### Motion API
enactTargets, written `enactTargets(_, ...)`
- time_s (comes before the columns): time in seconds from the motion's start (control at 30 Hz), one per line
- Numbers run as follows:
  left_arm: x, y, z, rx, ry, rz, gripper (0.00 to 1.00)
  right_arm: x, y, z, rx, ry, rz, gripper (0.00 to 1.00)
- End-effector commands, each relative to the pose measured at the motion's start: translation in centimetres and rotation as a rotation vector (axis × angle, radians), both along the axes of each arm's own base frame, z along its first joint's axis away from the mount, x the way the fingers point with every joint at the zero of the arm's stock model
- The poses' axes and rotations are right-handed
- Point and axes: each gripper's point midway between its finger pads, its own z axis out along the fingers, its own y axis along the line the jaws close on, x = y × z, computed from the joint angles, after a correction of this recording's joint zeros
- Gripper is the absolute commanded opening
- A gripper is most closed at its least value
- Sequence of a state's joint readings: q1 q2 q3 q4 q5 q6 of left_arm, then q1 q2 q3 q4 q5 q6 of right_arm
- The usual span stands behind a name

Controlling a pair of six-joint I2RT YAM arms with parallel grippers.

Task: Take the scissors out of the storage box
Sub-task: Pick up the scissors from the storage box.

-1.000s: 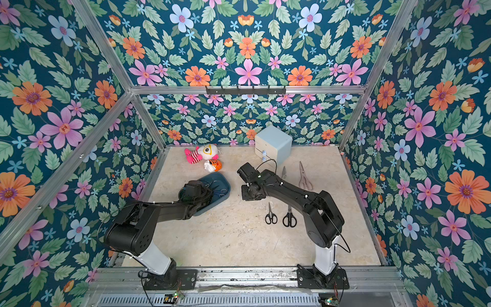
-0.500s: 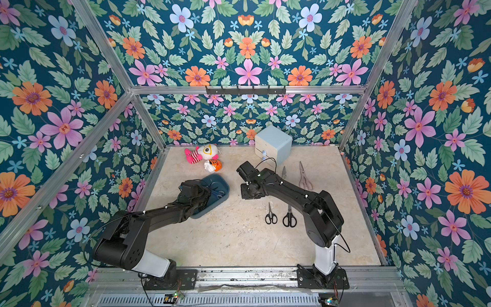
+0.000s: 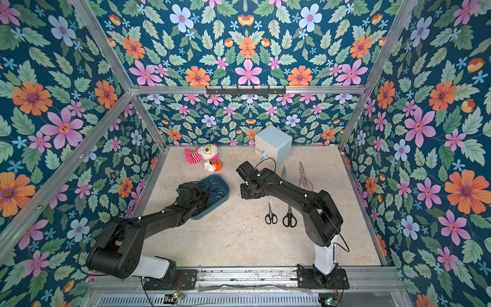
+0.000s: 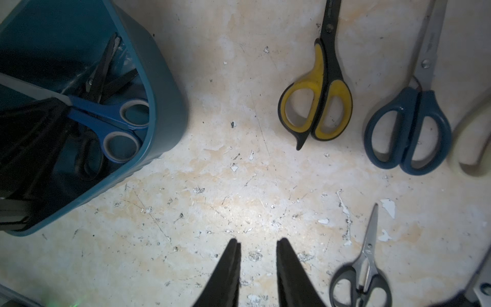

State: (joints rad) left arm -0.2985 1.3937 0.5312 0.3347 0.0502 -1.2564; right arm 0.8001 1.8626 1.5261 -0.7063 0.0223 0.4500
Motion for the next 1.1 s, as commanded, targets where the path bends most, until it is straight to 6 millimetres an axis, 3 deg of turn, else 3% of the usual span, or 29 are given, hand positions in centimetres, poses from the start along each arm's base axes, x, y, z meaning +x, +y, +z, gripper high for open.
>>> enactTargets(0.0, -0.4, 2.0, 1.1, 0.044, -0.025, 0.056, 0.0, -0.1, 0.1, 0.7, 0.013, -0.011, 0.018, 0.29)
enactTargets(0.13, -0.4, 3.1, 3.8, 0.067, -0.091, 0.062, 0.0, -0.4, 1.4, 1.5, 0.075, -0.006, 0.074, 0.29)
enactTargets(0.27, 0.1, 2.6, 6.6, 0.109, -0.158, -0.066, 0.0, -1.5, 3.8, 3.3, 0.205, 0.006, 0.199, 0.3)
enactTargets(0.4, 0.6, 0.4, 9.0, 0.135, -0.211, -0.279, 0.0, -2.4, 5.0, 4.9, 0.353, 0.061, 0.276, 0.31)
enactTargets(0.7, -0.7, -6.1, 13.0, 0.006, -0.361, -0.675, 0.0, -3.7, 4.4, 8.4, 0.734, 0.166, 0.316, 0.41)
enactTargets(0.83, -1.7, -7.8, 14.0, -0.019, -0.398, -0.778, 0.0, -4.5, 4.0, 9.5, 0.819, 0.153, 0.336, 0.52)
enactTargets(0.93, -2.6, -9.2, 14.7, -0.08, -0.425, -0.851, 0.0, -5.1, 4.0, 9.0, 0.843, 0.176, 0.349, 0.53)
enactTargets(1.07, -3.6, -10.3, 14.8, -0.101, -0.422, -0.92, 0.0, -5.5, 4.3, 10.5, 0.923, 0.156, 0.379, 0.54)
